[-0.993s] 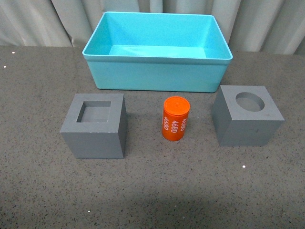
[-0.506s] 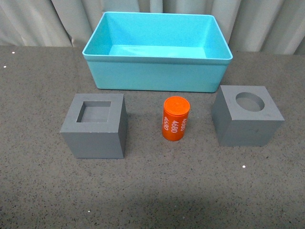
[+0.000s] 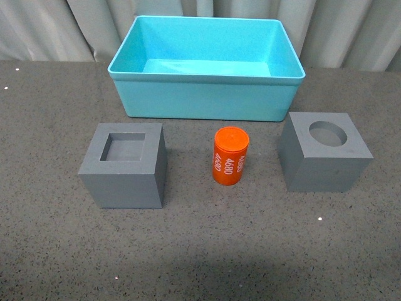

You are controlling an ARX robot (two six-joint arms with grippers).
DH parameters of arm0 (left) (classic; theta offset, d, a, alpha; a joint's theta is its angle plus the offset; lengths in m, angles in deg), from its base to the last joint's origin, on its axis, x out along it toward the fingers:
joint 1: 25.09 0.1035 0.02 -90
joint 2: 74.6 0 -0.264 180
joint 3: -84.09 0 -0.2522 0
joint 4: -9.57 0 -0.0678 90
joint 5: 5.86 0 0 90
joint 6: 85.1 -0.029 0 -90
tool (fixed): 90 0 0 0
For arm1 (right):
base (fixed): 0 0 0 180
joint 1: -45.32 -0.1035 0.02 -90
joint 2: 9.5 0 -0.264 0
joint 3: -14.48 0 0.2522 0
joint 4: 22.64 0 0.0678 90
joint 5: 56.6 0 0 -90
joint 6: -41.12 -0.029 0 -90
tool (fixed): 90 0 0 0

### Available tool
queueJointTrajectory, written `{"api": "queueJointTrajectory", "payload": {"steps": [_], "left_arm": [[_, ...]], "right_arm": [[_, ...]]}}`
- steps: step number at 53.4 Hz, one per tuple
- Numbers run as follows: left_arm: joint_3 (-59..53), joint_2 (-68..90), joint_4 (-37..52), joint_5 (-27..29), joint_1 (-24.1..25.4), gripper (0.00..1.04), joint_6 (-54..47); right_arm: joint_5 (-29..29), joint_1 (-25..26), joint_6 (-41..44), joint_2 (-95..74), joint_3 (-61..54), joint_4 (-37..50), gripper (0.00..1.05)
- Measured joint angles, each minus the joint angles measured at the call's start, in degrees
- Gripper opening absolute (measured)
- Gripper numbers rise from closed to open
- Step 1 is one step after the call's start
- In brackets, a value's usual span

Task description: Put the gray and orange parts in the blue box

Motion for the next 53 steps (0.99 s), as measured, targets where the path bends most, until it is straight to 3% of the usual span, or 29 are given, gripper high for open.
{"api": "queueJointTrajectory", "payload": {"steps": [7,24,47,53], "left_arm": [[0.0,0.0,0.0,0.0,0.0,0.98,0.0],[0.0,0.0,0.0,-0.02,0.0,0.98,0.02],[0.0,0.0,0.0,0.0,0.0,0.98,0.0],[0.0,0.0,0.0,-0.02,0.0,0.98,0.0]], "right_arm": [[-2.75,-0.35,-2.16,-21.75,8.61,4.55,0.95],[-6.14,-3.1,-9.75,-56.41,30.88,-5.09,0.95],[-6.86,-5.33,-14.23,-74.99,44.83,-13.33,0.95],[-6.03,-5.73,-14.75,-77.07,46.12,-14.8,0.82]]}}
